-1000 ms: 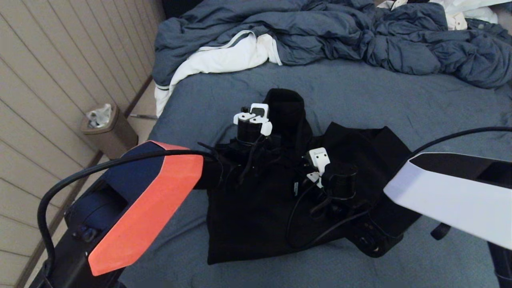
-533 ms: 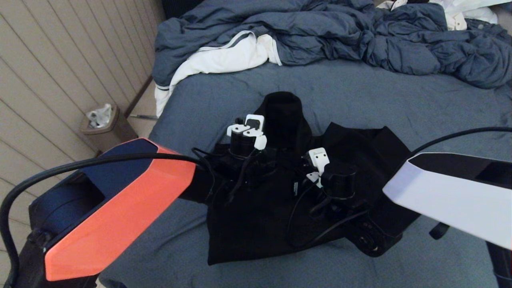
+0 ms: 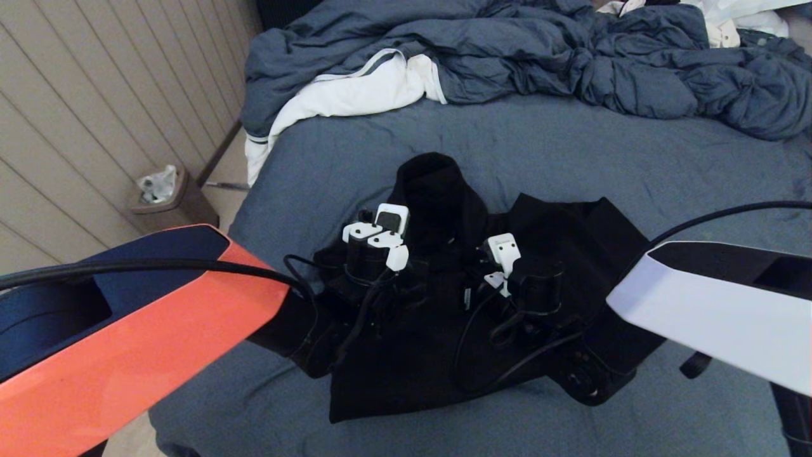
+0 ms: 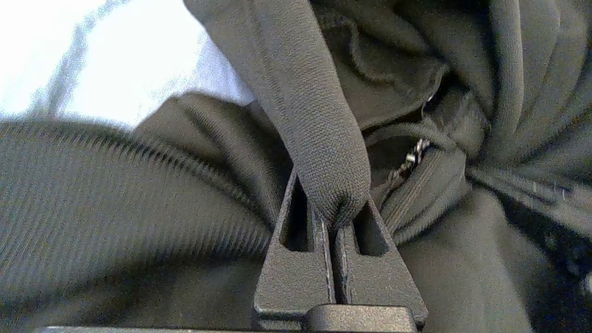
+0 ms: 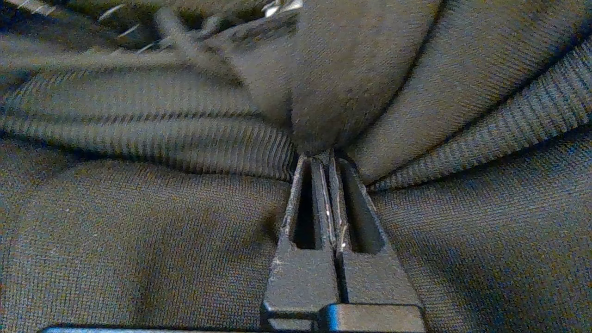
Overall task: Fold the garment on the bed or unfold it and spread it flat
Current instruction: Fold the black sweatshirt
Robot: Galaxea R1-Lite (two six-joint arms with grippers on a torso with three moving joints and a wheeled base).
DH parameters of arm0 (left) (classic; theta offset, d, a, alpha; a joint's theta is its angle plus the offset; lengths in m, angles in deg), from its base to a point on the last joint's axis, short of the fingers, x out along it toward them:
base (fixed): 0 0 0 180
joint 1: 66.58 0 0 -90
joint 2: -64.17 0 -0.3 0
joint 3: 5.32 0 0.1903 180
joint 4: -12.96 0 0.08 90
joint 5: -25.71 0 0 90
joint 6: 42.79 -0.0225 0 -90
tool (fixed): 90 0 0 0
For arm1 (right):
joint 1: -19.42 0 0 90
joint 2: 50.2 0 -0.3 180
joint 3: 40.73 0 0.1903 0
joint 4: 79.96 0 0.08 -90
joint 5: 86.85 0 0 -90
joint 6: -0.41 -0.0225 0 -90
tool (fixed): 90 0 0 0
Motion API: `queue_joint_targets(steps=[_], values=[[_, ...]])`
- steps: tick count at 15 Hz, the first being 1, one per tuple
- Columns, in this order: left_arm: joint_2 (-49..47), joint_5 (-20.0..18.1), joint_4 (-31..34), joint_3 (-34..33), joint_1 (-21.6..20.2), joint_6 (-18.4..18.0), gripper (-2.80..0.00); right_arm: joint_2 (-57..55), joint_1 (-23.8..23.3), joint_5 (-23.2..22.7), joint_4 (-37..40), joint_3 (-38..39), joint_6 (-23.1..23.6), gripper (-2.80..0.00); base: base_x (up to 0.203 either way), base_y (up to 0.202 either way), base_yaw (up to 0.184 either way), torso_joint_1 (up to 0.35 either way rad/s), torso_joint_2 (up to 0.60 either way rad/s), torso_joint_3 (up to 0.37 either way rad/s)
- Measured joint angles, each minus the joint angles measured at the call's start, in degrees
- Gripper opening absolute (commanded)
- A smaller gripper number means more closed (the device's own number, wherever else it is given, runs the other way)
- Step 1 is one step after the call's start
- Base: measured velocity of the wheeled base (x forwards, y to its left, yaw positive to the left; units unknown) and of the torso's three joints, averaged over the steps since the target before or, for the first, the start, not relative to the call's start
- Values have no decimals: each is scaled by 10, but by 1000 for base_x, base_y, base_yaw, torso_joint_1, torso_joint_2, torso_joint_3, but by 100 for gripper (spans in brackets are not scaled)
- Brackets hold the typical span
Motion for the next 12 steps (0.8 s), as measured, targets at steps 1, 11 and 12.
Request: queue_joint_targets(steps=[1,11,12], values=[[5,1,-12,-18,0,0,-280,0,-1,0,0,-1,0,-280,0,0,0,0,0,0],[0,6,-54,-76,13,2,-280,6,-4,6,2,3,2,-280,0,0,0,0,0,0],[-3,6,-54,-75,14,2,-280,10,-4,6,7,4,2,-280,0,0,0,0,0,0]])
